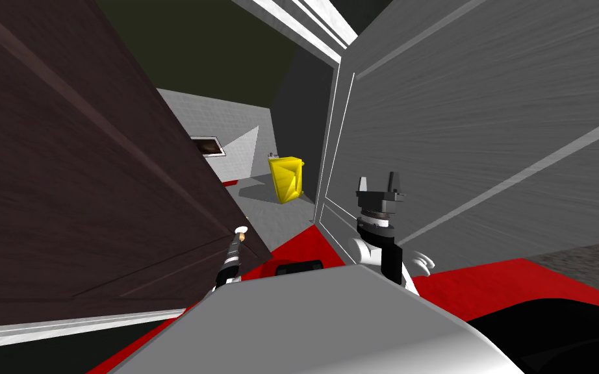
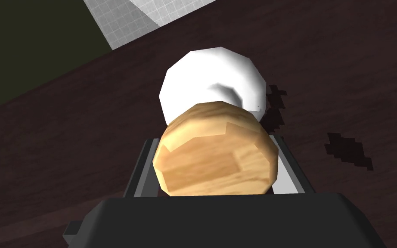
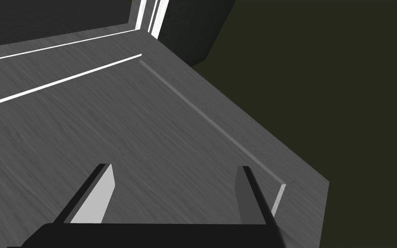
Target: Pull the door open
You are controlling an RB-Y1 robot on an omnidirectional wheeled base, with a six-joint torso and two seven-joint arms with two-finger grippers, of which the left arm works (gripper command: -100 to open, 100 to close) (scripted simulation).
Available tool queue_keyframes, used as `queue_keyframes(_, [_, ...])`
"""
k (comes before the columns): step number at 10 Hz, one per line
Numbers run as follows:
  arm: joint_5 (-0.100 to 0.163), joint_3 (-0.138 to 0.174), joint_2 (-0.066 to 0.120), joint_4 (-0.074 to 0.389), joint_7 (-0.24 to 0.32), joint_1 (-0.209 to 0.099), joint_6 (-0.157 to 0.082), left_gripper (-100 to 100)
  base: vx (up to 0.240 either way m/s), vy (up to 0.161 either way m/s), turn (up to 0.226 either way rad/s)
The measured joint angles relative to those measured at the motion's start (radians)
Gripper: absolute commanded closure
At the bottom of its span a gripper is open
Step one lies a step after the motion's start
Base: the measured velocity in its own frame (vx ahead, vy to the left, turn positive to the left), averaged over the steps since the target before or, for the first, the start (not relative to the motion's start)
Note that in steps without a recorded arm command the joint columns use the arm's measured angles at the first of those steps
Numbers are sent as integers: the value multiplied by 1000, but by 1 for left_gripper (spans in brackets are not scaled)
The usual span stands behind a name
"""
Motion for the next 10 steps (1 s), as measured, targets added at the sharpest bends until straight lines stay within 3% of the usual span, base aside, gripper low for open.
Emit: queue_keyframes(10, [66, -5, 12, 40, 229, -26, -1, 100, -49, 11, -67])
